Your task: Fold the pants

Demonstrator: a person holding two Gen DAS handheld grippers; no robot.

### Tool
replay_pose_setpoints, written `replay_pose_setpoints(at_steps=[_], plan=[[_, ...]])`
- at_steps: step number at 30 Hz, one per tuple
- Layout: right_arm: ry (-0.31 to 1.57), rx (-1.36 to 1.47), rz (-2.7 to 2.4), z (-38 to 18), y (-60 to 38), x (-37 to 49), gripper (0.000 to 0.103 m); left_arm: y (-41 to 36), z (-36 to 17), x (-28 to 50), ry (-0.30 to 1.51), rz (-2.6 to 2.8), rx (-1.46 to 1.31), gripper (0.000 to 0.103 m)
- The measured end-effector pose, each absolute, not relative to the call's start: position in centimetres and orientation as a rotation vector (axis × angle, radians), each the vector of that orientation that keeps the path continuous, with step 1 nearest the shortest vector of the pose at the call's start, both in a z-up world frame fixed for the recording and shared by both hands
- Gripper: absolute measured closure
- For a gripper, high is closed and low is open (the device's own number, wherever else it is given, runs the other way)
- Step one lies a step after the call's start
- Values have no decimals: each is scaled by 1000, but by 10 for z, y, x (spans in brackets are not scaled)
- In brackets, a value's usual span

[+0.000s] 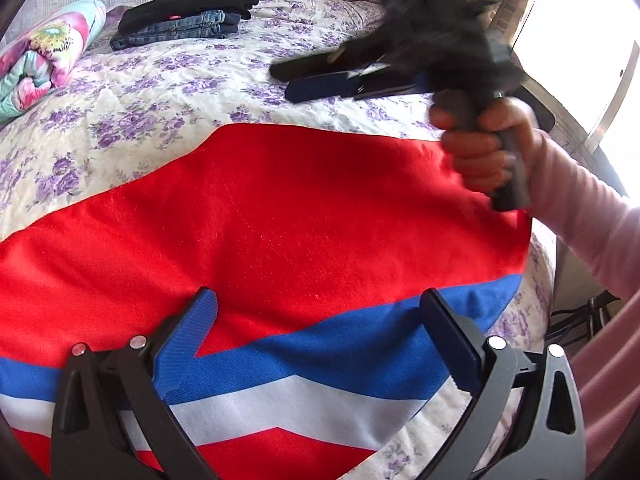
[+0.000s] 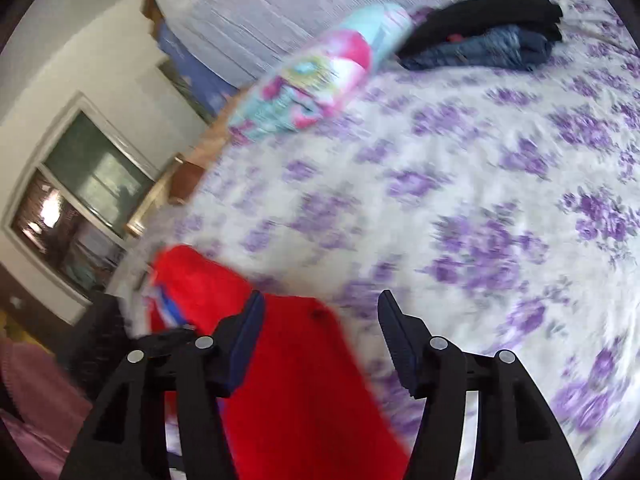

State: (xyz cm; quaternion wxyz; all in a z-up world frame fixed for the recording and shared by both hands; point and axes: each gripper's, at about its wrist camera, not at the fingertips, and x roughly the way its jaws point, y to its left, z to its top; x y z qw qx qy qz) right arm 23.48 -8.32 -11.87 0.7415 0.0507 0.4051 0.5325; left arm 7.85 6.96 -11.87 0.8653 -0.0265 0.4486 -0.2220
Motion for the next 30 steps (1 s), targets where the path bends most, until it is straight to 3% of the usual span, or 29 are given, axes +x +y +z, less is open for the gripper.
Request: replay_pose_setpoints(at_steps=[3,6,7,8,10,11,13,17,21,28,30], plan=[[872,94,1286,-113,-66,201,52,70,-118,78,936,-459,-51,5],[995,20,1249,-141,-46,188,58,71,-118,77,934,-457,-56,5],[1032,-25,1168,-149,-46,187,69,72,-118,77,933,-456,-60,5],[1035,-19,1124,-158,-54,190,90,73,-118,76,933,-457,-65,5],[1042,91,1054,-157,-79,194,89,73,-118,75,930,-453,-65,5],[1019,139,1009,-152,-93,191,77,73,-118,74,928,-450,-62,5],[916,175,988,-142,-106,177,65,73,-115,72,916,-438,-64,5],[894,229,998,-151,-94,163,65,92,-103,65,832,-437,-160,5],[917,163,925,-161,-96,162,67,108,-114,76,899,-413,-245,5],[813,110,562,-163,-251,144,66,99,-114,75,904,-382,-174,5],[771,89,386,-167,-299,136,77,99,-115,75,906,-380,-172,5]])
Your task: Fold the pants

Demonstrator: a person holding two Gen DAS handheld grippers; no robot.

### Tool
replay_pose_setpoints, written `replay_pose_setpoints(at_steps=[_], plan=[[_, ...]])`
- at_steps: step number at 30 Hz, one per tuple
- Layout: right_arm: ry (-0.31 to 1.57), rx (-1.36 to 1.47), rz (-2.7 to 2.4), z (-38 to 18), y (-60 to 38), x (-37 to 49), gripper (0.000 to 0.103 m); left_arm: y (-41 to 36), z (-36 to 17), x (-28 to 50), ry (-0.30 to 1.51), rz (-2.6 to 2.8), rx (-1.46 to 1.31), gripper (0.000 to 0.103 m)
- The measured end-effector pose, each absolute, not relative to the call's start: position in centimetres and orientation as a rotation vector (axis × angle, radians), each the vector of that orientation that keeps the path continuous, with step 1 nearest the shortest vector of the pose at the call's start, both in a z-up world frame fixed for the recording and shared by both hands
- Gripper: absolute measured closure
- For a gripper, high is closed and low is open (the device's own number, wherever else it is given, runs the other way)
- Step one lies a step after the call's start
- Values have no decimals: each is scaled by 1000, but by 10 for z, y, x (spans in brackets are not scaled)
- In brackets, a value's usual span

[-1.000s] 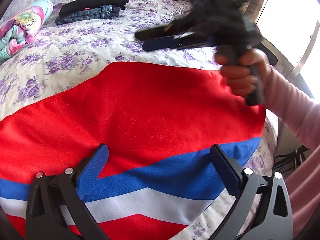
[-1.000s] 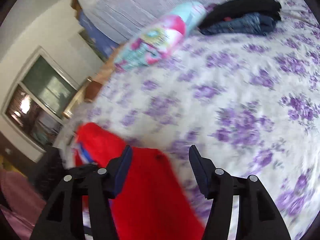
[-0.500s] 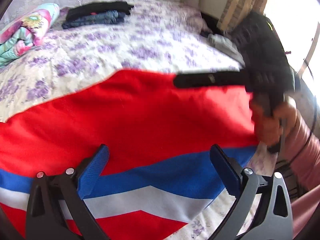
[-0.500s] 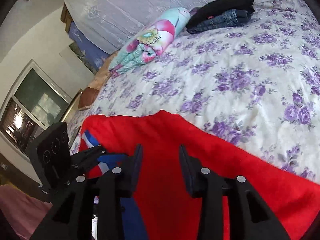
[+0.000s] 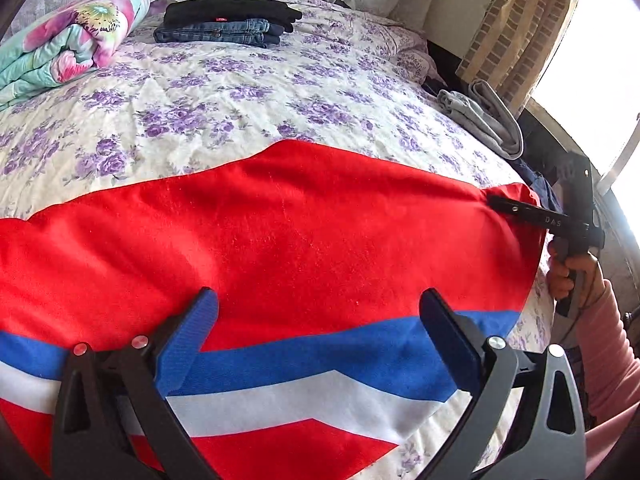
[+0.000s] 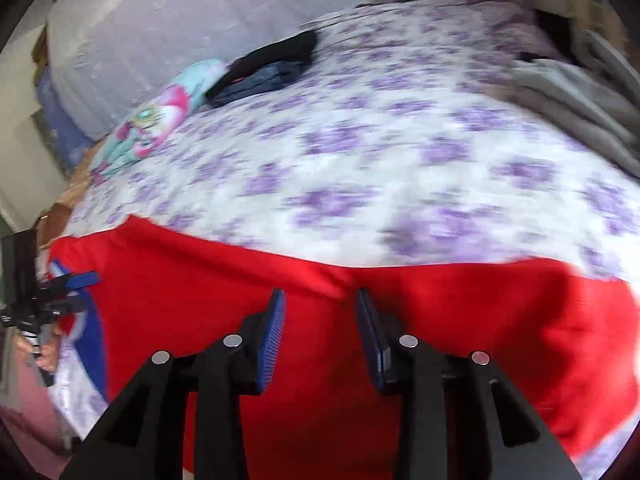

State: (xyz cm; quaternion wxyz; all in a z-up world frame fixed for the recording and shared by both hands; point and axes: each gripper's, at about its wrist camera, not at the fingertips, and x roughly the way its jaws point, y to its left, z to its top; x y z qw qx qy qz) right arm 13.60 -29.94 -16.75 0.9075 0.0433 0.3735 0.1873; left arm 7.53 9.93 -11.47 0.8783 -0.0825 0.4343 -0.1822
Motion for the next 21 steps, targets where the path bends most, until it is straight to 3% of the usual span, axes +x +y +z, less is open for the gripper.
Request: replay_pose_setpoints(at_steps=[1,2,3,4,5,6,10,13,15,17,21], plan=[[756,104,356,-170,-321,131,95,98,-116,76,908,-379,-166,5],[752,119,311,-171,-335,127,97,97,-116,76,910,-373,-157,5],[738,143,288,-169,-341,122,93,94,-117,77,912,-366,-143,5],[716,162,261,-165,-341,114,84,92,-117,77,915,-357,-126,5],[691,150,245,-160,-332,105,64,89,-117,77,915,-349,-112,5],[651,122,259,-154,-315,95,60,87,-116,77,916,-337,-100,5],[546,22,445,-142,-255,56,61,74,-105,61,886,-316,-69,5],[590,-102,454,-163,-222,44,61,64,-116,48,926,-282,2,5],[639,-195,395,-185,-217,36,58,60,-119,33,911,-250,80,5],[588,-176,391,-192,-235,15,49,63,-117,16,908,-254,118,5],[628,-123,372,-177,-248,7,47,76,-106,-3,909,-260,152,5]])
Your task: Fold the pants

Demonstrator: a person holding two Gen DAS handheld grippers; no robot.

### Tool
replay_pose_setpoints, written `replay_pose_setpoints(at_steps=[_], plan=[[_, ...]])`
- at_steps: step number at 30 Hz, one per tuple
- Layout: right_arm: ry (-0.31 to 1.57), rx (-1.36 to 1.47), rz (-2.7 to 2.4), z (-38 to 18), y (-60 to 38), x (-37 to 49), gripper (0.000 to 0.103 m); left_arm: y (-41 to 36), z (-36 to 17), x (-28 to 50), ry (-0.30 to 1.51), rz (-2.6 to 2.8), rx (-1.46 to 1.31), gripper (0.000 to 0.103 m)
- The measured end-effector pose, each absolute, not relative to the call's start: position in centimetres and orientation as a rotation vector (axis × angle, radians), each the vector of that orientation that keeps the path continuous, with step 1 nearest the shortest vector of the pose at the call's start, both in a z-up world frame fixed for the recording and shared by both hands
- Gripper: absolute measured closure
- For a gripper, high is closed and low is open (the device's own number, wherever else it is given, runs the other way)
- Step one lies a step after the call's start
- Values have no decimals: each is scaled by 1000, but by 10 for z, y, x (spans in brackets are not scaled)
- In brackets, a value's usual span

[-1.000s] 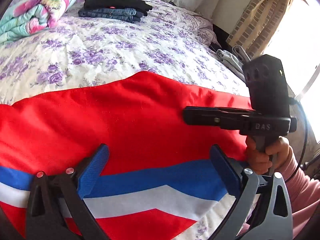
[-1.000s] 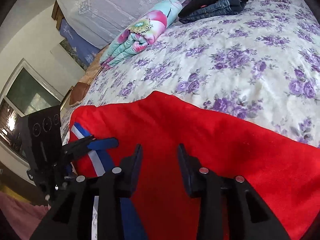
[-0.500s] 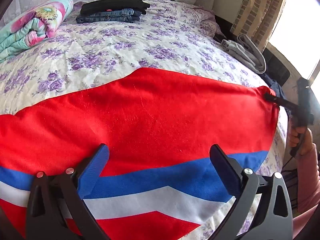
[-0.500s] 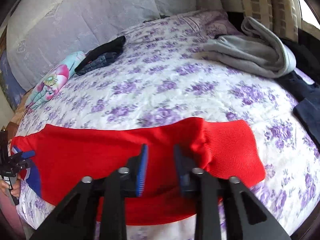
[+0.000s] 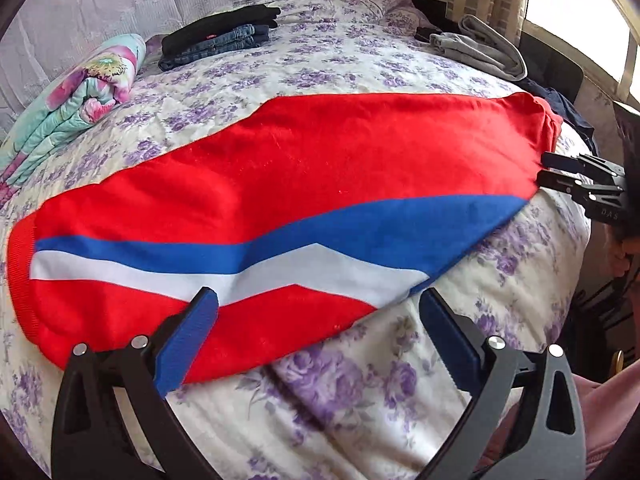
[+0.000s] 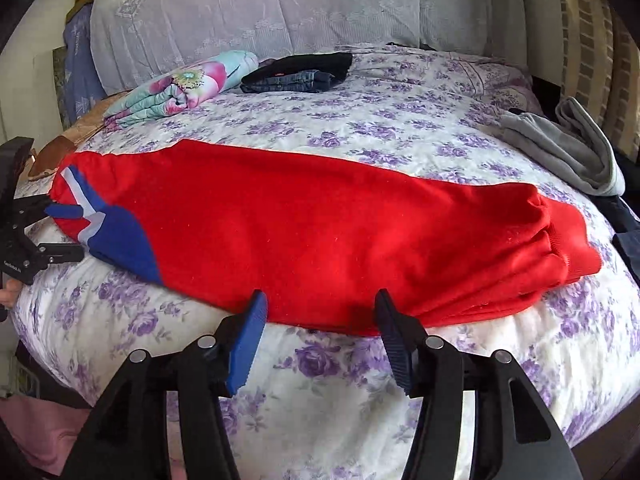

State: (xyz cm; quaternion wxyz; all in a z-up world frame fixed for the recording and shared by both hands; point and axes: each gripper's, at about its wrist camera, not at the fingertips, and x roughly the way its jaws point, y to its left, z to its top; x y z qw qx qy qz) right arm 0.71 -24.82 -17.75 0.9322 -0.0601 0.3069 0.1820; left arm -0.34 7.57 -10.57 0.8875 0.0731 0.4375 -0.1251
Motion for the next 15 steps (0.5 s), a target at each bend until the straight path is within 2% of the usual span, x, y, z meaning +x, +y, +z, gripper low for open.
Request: replay_pose_setpoints(at_steps=[3,6,10,12,15], plan=[[545,-105,426,-155,-226,7,47,88,-79,2,830,-238,116,5],[493,-98,504,-146,-189,14,47,109,-73,20,801,-118,94,5],[587,-214,534,-172,-143,22,46,149,-103,27,887,-29,28,5],[598,-276,529,-190,-142,16,44,152,-105,12,854,-53,66,5],[630,-257,543,-182,-155,10,37,153,-99,-8,837,-53,135,5]])
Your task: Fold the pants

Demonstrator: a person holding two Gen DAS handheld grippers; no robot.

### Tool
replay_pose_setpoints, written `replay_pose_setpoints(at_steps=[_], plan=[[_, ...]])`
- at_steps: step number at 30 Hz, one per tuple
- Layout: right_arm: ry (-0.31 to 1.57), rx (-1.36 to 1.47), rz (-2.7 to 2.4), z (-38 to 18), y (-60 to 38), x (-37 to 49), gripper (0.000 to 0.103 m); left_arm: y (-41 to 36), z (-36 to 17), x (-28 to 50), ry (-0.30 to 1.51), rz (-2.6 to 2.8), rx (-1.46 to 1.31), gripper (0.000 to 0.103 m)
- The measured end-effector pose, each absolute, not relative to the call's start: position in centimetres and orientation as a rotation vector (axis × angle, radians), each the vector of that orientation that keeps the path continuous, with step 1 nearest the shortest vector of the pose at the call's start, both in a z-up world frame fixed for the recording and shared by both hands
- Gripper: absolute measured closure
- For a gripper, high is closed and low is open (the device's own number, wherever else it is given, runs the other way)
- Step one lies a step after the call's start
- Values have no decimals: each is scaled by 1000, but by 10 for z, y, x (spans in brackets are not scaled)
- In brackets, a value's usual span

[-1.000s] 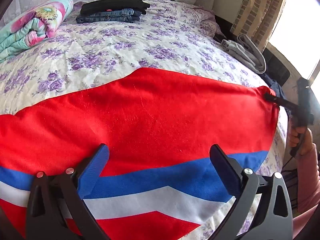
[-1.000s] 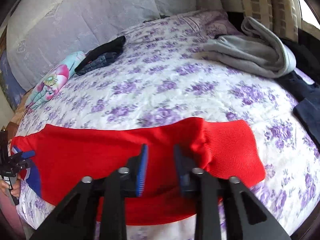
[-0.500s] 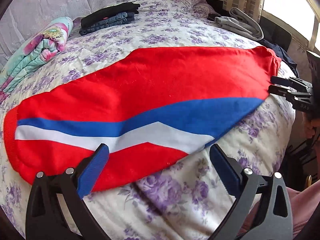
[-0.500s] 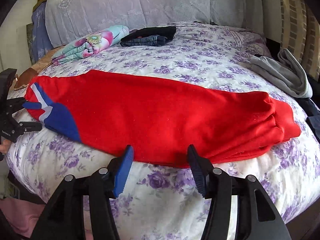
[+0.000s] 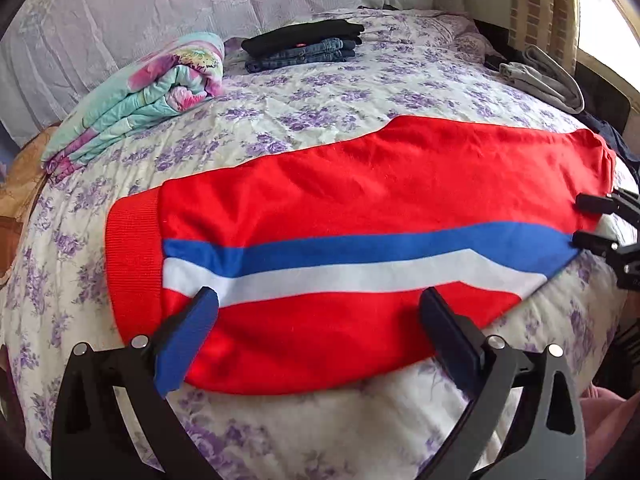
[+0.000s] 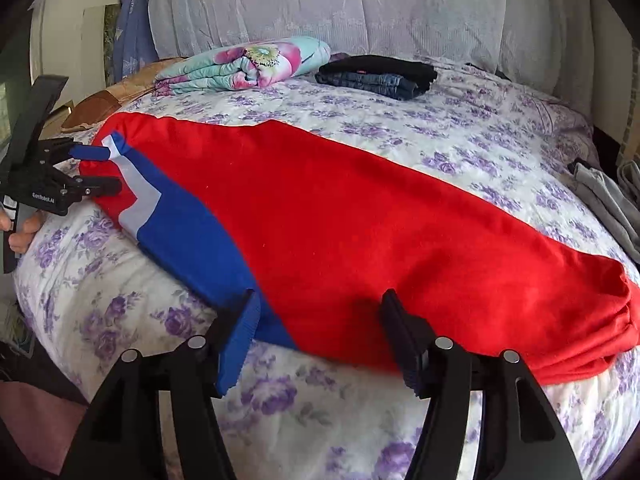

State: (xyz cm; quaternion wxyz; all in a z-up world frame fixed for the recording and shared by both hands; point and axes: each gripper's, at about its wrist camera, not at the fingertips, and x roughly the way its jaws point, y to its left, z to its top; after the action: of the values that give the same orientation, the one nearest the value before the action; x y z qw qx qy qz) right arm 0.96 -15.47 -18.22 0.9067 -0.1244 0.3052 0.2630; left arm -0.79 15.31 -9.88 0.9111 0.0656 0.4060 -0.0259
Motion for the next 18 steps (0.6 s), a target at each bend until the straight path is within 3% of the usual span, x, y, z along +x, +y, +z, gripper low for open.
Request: replay_pose_setpoints(at_steps=[8,13,18], plan=[[566,-146,628,-128,-118,58,37,144,-50,28,730,-199,-12,5],[686,-218,661,-135,-52,125,37,151,-93,92,931,-105,-71,5],[730,-358,600,-157,-65,142,37,147,-105,87,931,-84,3,5]])
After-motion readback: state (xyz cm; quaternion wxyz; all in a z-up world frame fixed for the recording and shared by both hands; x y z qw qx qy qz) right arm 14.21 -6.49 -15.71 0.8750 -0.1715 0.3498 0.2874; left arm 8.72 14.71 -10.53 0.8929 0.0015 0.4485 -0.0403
